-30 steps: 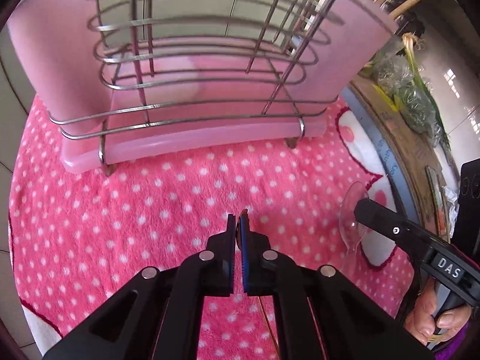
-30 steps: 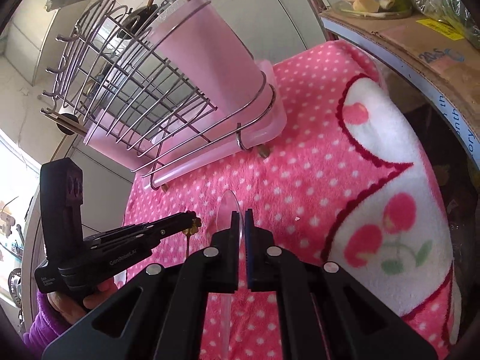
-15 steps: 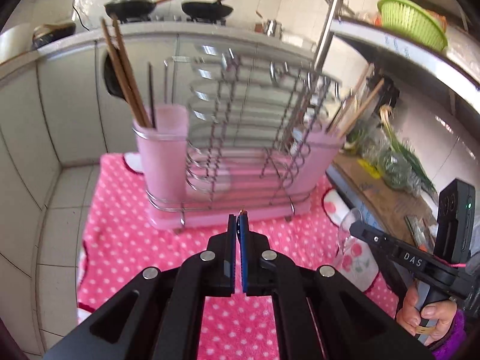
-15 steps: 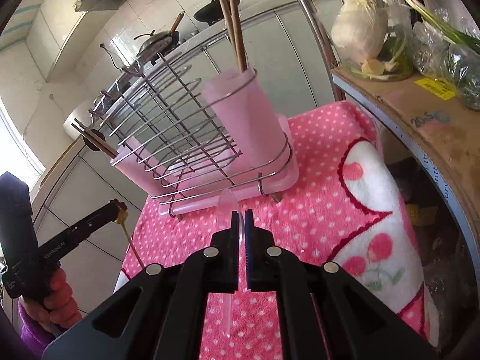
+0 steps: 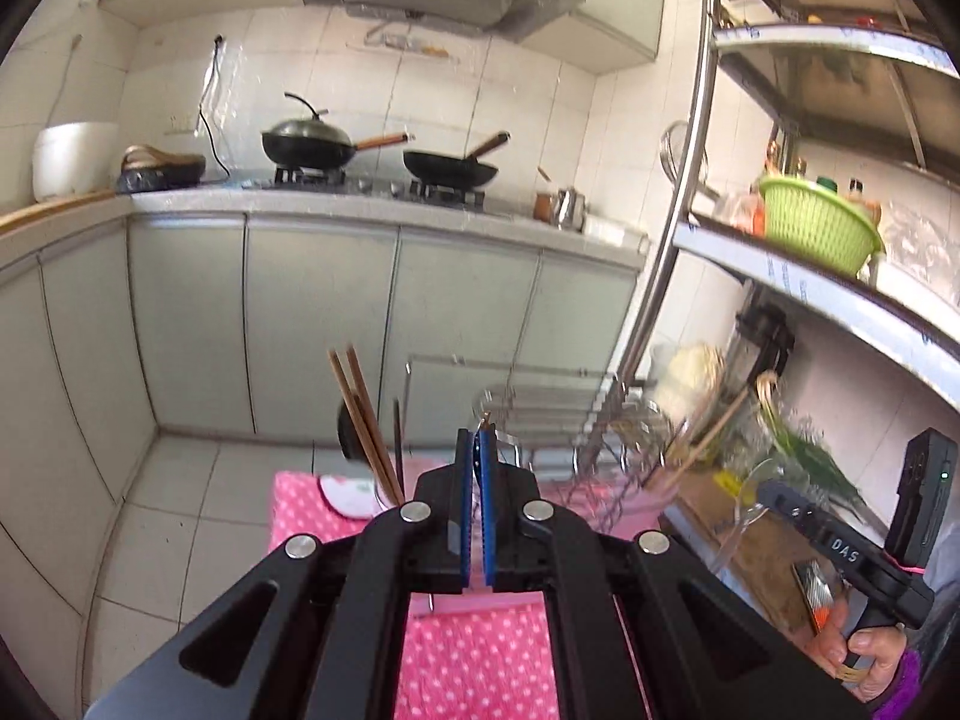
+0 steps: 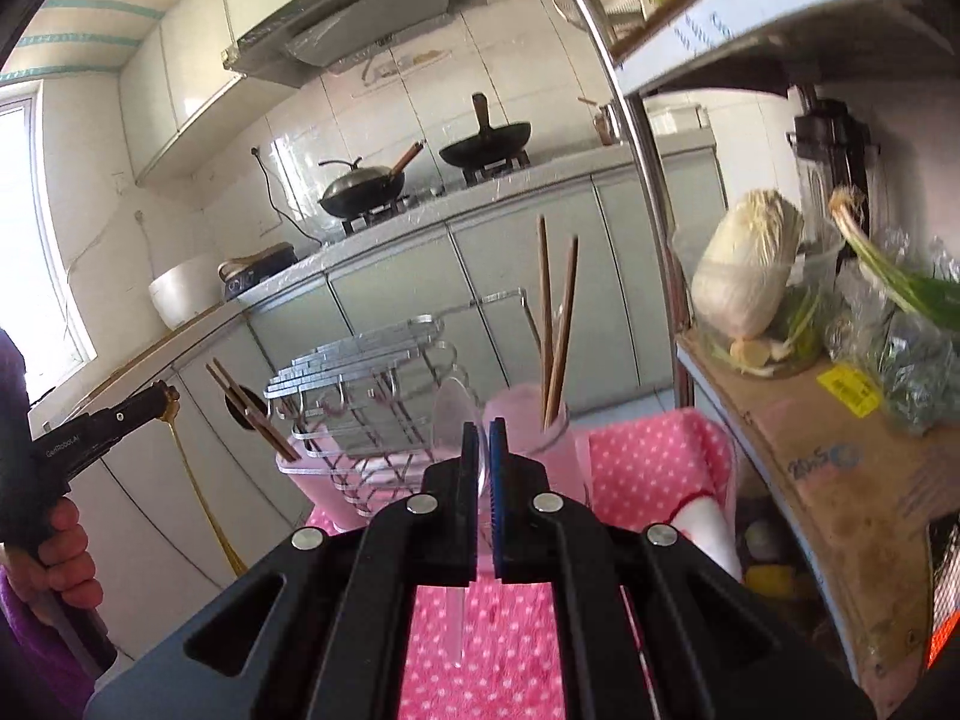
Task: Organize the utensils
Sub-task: 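Carry the gold spoon and clear spoon up into the pink cups and open both tools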
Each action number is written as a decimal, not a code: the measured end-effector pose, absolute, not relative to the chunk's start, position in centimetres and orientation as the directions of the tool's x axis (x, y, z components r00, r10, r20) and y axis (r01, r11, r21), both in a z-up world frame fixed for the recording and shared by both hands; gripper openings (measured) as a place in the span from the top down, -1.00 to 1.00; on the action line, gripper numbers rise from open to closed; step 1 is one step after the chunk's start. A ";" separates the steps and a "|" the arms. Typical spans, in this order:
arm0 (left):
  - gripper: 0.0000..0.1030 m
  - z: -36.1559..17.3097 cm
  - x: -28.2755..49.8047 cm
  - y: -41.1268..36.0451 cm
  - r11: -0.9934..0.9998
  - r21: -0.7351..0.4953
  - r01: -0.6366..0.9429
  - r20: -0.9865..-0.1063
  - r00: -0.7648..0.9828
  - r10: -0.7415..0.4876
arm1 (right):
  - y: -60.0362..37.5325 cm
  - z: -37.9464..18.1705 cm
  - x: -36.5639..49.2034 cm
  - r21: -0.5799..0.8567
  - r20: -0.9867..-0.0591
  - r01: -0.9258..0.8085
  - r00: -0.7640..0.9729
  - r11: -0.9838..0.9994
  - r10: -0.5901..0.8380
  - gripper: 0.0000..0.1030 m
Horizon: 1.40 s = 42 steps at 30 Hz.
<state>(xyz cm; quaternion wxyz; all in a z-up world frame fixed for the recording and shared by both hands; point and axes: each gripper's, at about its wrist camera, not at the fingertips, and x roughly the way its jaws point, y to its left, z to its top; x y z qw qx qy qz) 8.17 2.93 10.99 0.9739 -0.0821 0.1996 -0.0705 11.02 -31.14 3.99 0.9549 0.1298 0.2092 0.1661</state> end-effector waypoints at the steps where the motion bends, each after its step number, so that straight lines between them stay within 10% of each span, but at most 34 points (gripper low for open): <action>1: 0.97 11.7 8.3 3.3 0.978 -0.188 0.096 -0.362 0.918 -0.160 | -31.2 4.9 11.1 0.306 -0.333 -0.263 0.871 0.915 0.361 0.93; 18: 0.97 14.1 13.4 3.9 0.994 -0.010 -0.110 -0.196 0.975 0.106 | -30.5 11.6 15.5 0.094 -0.036 -0.171 0.984 0.981 0.175 0.93; 30: 0.97 9.0 15.2 1.7 0.967 0.174 -0.184 -0.120 0.971 0.207 | -29.1 7.1 17.4 0.047 -0.038 -0.159 0.986 0.986 0.161 0.93; 42: 0.93 4.6 13.4 2.3 0.992 0.007 -0.129 -0.270 0.955 0.126 | -30.9 2.2 16.0 0.231 -0.193 -0.153 0.961 0.961 0.199 0.93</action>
